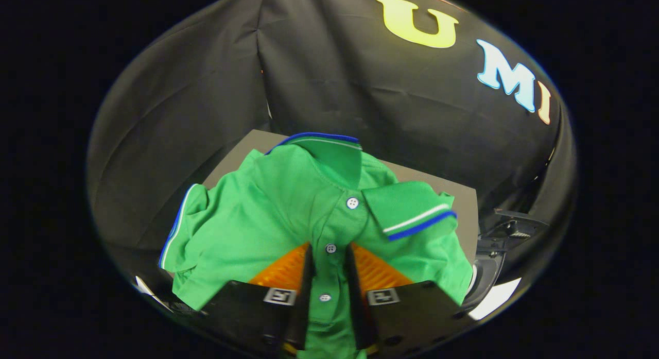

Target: Put the clothes into the washing machine and then close the washing machine lid.

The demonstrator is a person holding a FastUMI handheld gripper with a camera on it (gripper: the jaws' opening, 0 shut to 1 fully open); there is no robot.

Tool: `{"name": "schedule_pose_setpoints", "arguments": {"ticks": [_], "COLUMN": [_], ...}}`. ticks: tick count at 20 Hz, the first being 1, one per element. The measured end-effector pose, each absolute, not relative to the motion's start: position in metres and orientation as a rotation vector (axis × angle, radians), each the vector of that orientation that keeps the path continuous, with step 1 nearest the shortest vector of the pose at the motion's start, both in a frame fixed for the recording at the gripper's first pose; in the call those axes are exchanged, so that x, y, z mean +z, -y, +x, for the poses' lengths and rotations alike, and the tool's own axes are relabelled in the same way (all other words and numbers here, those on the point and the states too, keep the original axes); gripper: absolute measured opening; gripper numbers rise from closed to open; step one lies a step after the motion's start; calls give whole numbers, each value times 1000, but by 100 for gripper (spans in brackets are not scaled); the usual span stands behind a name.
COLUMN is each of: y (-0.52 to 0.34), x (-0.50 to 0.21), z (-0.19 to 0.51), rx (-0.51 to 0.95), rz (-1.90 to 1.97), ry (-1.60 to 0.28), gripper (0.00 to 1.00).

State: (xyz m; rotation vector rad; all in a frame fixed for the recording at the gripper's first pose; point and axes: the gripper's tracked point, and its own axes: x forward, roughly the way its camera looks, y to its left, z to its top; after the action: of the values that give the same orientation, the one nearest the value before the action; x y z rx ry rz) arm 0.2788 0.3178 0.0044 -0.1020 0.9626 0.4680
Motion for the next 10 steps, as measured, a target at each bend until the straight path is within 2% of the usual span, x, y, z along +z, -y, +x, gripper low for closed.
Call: {"name": "schedule_pose_setpoints", "arguments": {"ticks": [2,3,5,10], "y": [-319,-322,-319,-319], "x": [7,8,8,20], "z": [283,289,281,283], "rx": [488,496,501,504], "rz": [-125,-113,-79,-50], "ry": [-936,-925,-928,-911], "gripper": [14,14,2,2]}}
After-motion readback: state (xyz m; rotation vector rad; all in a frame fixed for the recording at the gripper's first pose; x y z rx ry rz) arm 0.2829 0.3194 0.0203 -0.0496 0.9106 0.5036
